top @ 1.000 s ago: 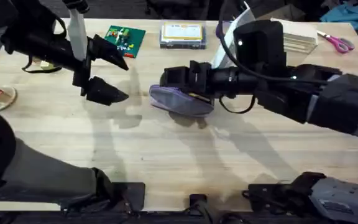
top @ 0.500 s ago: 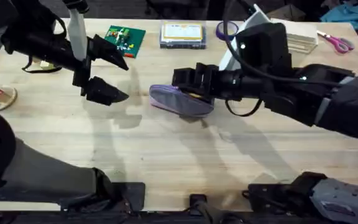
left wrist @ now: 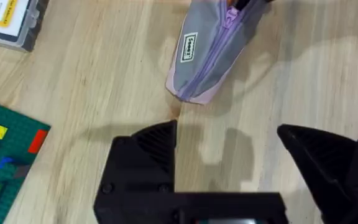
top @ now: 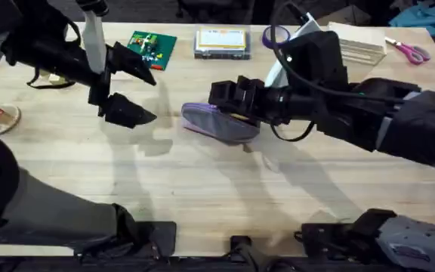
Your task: Unzip the bag, pick up the pens from the table one at a time and place them inside, then zip the bag closed.
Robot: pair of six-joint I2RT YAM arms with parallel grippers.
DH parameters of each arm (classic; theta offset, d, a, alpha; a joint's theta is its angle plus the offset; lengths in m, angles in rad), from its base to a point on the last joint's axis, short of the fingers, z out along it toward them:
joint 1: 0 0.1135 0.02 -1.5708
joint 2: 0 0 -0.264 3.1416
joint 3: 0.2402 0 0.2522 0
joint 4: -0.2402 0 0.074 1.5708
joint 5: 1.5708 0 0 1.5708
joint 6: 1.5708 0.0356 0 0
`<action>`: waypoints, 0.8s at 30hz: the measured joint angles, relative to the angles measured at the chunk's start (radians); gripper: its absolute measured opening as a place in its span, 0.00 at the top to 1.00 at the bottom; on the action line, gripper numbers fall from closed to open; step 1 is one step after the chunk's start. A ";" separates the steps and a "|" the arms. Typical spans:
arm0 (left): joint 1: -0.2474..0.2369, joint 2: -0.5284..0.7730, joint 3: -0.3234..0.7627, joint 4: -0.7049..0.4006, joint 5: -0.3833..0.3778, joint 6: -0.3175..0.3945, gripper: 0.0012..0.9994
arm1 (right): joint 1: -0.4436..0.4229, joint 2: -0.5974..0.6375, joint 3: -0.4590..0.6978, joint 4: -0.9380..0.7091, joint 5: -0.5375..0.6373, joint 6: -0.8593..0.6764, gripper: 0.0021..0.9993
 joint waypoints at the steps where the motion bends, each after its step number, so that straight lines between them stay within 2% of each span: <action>1: 0.000 0.000 0.000 0.000 0.000 0.000 0.01 | 0.002 0.004 0.000 0.000 0.000 0.014 0.00; 6: 0.000 0.000 0.000 0.000 0.000 0.000 0.01 | 0.033 0.024 0.000 0.020 0.001 0.082 0.00; 14: 0.000 0.000 0.000 0.004 0.000 0.000 0.01 | 0.035 0.063 0.000 0.055 0.004 0.148 0.00; 24: 0.000 0.000 0.000 0.004 0.000 0.000 0.01 | 0.035 0.133 0.000 0.154 0.002 0.175 0.00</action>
